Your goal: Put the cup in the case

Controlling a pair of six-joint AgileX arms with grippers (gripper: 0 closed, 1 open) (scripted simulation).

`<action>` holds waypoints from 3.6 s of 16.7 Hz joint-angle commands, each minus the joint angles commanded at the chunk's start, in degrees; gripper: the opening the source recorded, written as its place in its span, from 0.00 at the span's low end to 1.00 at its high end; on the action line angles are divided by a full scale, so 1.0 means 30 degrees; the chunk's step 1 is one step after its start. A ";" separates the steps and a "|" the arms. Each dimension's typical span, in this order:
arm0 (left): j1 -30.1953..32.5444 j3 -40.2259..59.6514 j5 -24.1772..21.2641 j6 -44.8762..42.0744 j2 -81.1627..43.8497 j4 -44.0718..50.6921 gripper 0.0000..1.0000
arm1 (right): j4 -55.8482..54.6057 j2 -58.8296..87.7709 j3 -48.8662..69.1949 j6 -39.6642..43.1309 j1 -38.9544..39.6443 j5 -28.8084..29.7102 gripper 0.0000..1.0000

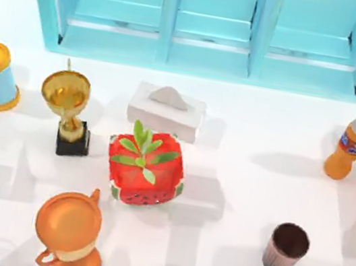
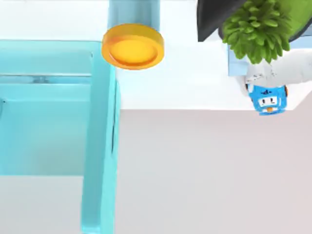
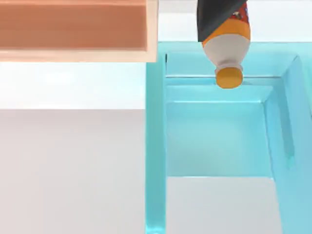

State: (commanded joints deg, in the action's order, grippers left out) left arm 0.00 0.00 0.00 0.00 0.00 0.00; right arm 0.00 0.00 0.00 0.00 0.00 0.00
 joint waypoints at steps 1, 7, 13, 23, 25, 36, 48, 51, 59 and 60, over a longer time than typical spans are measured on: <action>0.0000 0.0000 0.0000 0.0000 0.0000 0.0000 1.00 | 0.0000 0.0000 0.0000 0.0000 0.0000 0.0000 1.00; 0.0000 0.0000 0.0000 0.0000 0.0000 0.0000 1.00 | 0.2403 0.2982 0.2592 -0.1792 0.2252 0.0059 1.00; 0.0000 0.0000 0.0000 0.0000 0.0000 0.0000 1.00 | 0.9151 1.1784 0.9801 -0.5881 0.6999 0.0267 1.00; 0.0000 0.0000 0.0000 0.0000 0.0000 0.0000 1.00 | 2.1026 2.6631 2.1711 -1.0379 1.0861 0.0175 1.00; 0.0000 0.0000 0.0000 0.0000 0.0000 0.0000 1.00 | 2.2594 2.8587 2.3212 -1.0657 1.0854 0.0109 1.00; 0.0000 0.0000 0.0000 0.0000 0.0000 0.0000 1.00 | 2.3894 3.0673 2.4508 -1.0846 1.0669 -0.0010 1.00; 0.0000 0.0000 0.0000 0.0000 0.0000 0.0000 1.00 | 1.6543 3.2555 1.9073 -1.0951 1.0719 -0.0010 1.00; 0.0000 0.0000 0.0000 0.0000 0.0000 0.0000 1.00 | 1.6543 3.2555 1.9073 -1.0951 1.0719 -0.0010 0.92; 0.0000 0.0000 0.0000 0.0000 0.0000 0.0000 1.00 | 1.6543 3.2555 1.9073 -1.0951 1.0719 -0.0010 0.32; 0.0000 0.0000 0.0000 0.0000 0.0000 0.0000 1.00 | 1.6543 3.2555 1.9073 -1.0951 1.0719 -0.0010 0.25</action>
State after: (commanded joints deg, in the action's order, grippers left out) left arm 0.00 0.00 0.00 0.00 0.00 0.00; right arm 49.63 97.67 57.22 -32.85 32.16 -0.03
